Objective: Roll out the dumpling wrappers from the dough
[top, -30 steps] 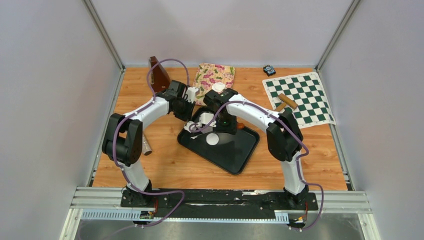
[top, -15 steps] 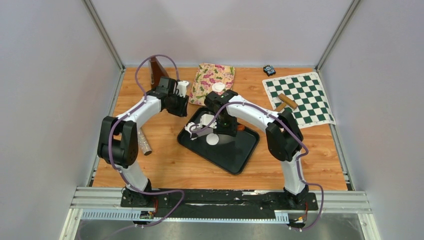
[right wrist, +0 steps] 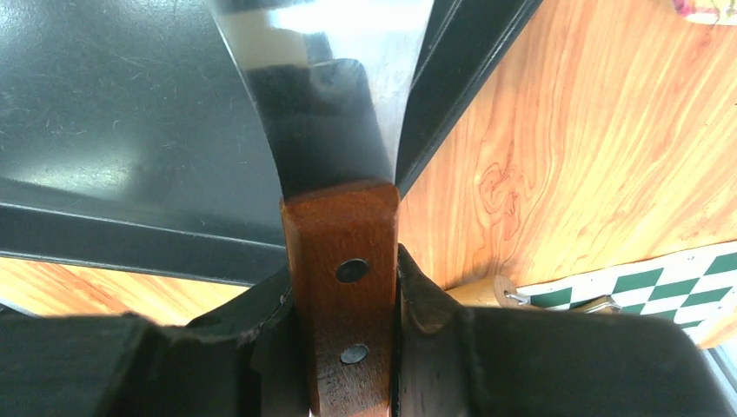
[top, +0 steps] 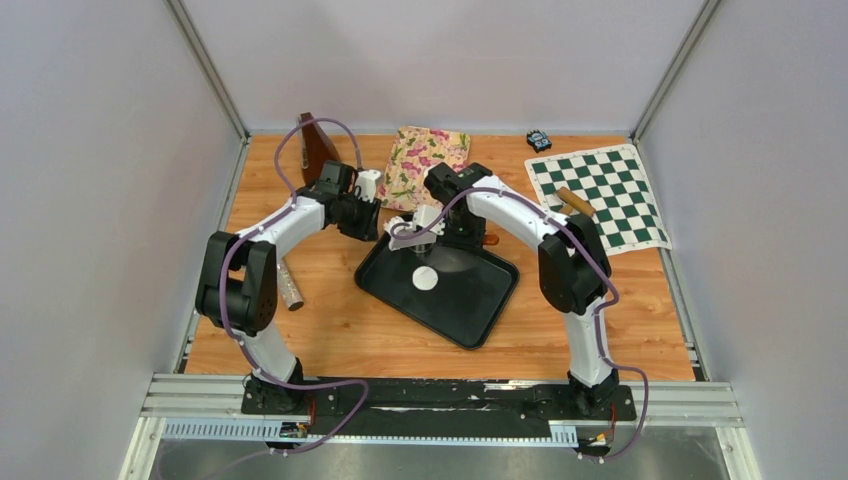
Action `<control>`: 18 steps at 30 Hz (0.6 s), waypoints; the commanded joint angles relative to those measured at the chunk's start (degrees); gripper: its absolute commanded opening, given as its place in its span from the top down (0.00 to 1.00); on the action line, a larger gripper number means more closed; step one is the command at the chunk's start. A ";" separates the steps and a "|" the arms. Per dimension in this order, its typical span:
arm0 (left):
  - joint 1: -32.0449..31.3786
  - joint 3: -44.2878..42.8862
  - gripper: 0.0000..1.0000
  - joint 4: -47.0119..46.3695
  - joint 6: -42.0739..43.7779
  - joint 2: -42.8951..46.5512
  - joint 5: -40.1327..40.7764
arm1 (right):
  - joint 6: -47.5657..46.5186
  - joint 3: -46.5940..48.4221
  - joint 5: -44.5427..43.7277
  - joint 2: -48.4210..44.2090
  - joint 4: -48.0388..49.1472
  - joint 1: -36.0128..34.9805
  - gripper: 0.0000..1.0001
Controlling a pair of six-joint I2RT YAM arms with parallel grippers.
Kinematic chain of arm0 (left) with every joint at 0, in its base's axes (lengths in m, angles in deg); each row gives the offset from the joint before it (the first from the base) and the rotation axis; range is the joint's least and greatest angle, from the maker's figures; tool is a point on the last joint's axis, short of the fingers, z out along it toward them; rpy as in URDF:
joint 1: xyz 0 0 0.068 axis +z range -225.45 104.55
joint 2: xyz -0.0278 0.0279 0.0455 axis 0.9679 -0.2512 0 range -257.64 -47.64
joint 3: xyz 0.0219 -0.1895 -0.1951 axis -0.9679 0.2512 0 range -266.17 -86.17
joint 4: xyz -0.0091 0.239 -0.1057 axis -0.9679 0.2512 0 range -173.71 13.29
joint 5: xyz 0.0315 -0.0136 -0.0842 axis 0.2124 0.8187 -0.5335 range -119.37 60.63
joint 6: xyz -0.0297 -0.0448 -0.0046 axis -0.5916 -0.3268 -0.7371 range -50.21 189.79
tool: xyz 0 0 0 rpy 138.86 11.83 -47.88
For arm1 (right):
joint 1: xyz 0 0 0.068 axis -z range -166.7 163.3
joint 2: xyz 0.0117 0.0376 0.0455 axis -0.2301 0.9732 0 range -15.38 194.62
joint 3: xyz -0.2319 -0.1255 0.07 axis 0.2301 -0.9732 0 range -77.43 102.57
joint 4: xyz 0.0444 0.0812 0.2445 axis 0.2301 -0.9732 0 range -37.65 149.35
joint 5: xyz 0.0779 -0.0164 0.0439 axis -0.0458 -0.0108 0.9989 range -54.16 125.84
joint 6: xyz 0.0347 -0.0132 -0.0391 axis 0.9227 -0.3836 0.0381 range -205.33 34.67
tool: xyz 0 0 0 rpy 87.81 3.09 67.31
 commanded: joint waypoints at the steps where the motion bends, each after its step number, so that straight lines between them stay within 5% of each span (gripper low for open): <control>1: -0.12 0.46 0.56 -1.99 -1.13 -2.51 -0.68 | 1.04 3.22 2.19 -2.93 2.81 -0.03 1.00; 18: -0.07 0.85 0.57 -2.36 -1.10 -3.97 -0.91 | 0.00 -7.16 -1.01 -11.24 10.65 4.96 1.00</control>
